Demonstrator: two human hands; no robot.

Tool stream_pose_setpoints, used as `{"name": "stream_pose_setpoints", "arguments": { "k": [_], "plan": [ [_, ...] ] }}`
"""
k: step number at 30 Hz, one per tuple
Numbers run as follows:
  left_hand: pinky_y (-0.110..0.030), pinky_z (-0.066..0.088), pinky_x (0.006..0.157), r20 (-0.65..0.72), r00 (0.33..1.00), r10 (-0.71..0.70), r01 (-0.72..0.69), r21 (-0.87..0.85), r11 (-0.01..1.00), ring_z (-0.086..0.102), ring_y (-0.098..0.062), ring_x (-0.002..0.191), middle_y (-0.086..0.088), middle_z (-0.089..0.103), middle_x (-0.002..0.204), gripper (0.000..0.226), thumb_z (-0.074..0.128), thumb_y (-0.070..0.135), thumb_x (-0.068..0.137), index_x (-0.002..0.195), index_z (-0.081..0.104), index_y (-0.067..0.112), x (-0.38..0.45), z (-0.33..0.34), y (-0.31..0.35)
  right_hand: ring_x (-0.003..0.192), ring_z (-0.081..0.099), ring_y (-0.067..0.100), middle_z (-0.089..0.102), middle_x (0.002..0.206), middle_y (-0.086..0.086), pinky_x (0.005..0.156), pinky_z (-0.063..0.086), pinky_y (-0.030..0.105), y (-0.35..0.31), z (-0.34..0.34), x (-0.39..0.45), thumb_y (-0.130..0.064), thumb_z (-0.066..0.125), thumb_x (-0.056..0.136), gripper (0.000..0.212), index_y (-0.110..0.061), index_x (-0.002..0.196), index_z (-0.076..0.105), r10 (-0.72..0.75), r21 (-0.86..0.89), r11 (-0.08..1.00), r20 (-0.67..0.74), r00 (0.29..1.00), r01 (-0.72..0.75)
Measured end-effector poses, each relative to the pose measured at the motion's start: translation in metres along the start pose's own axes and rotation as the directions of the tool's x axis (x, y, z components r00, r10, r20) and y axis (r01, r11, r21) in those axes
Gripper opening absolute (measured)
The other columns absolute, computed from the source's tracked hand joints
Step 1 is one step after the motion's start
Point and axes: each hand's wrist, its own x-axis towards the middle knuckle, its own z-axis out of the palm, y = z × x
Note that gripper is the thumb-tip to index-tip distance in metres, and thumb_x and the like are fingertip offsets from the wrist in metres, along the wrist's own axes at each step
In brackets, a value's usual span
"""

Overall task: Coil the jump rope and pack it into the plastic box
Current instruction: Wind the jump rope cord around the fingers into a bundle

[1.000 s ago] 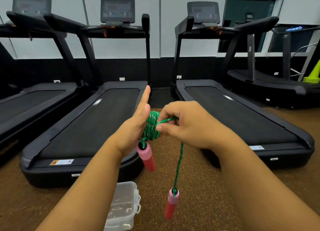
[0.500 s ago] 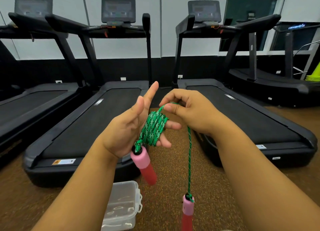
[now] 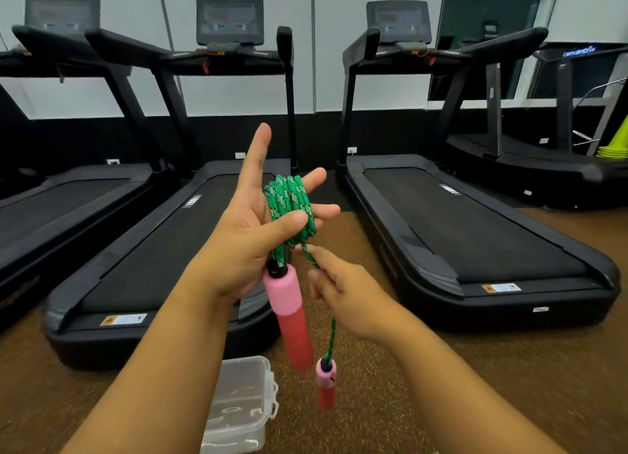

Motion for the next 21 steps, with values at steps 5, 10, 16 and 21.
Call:
{"name": "stream_pose_setpoints", "arguments": {
  "k": [5, 10, 16, 21],
  "plan": [
    [-0.031, 0.051, 0.092, -0.052, 0.998, -0.034, 0.038, 0.069, 0.997, 0.065, -0.030, 0.112, -0.018, 0.045, 0.145, 0.095, 0.054, -0.002, 0.086, 0.148, 0.004, 0.050, -0.002, -0.002, -0.007, 0.073, 0.046, 0.000, 0.050, 0.083, -0.018, 0.067, 0.038, 0.023, 0.003, 0.010, -0.006, -0.024, 0.039, 0.101, 0.042, -0.046, 0.137, 0.037, -0.033, -0.082, 0.996, 0.025, 0.999, 0.035],
    [-0.036, 0.048, 0.100, -0.101, 0.991, -0.091, 0.088, -0.030, 0.996, 0.064, -0.034, 0.113, -0.018, 0.044, 0.145, 0.069, 0.040, 0.028, 0.095, 0.146, 0.003, 0.057, -0.005, -0.001, -0.013, 0.095, 0.057, 0.018, 0.062, 0.108, 0.000, 0.082, 0.050, 0.041, -0.003, 0.012, -0.008, -0.025, 0.041, 0.100, 0.035, -0.029, 0.135, 0.046, -0.169, -0.292, 0.944, -0.036, 0.985, 0.151],
    [-0.041, 0.048, 0.101, -0.030, 0.983, -0.183, 0.182, -0.028, 0.983, 0.062, -0.035, 0.116, -0.015, 0.038, 0.150, 0.052, 0.024, 0.051, 0.095, 0.140, 0.004, 0.066, -0.010, -0.006, -0.021, 0.085, 0.057, 0.012, 0.063, 0.094, -0.007, 0.077, 0.050, 0.037, -0.026, -0.006, -0.009, -0.033, 0.049, 0.096, 0.019, -0.021, 0.104, 0.062, -0.246, -0.378, 0.900, -0.034, 0.969, 0.215],
    [-0.020, 0.048, 0.094, -0.010, 0.960, -0.281, 0.281, 0.013, 0.960, 0.046, -0.002, 0.131, 0.004, 0.022, 0.160, 0.050, 0.025, 0.056, 0.095, 0.143, 0.013, 0.062, -0.013, -0.004, -0.029, 0.065, 0.048, 0.000, 0.052, 0.072, -0.014, 0.069, 0.038, 0.026, -0.045, -0.027, -0.009, -0.045, 0.059, 0.086, 0.018, -0.029, 0.079, 0.055, -0.248, -0.463, 0.861, -0.020, 0.969, 0.211]
  ]
}}
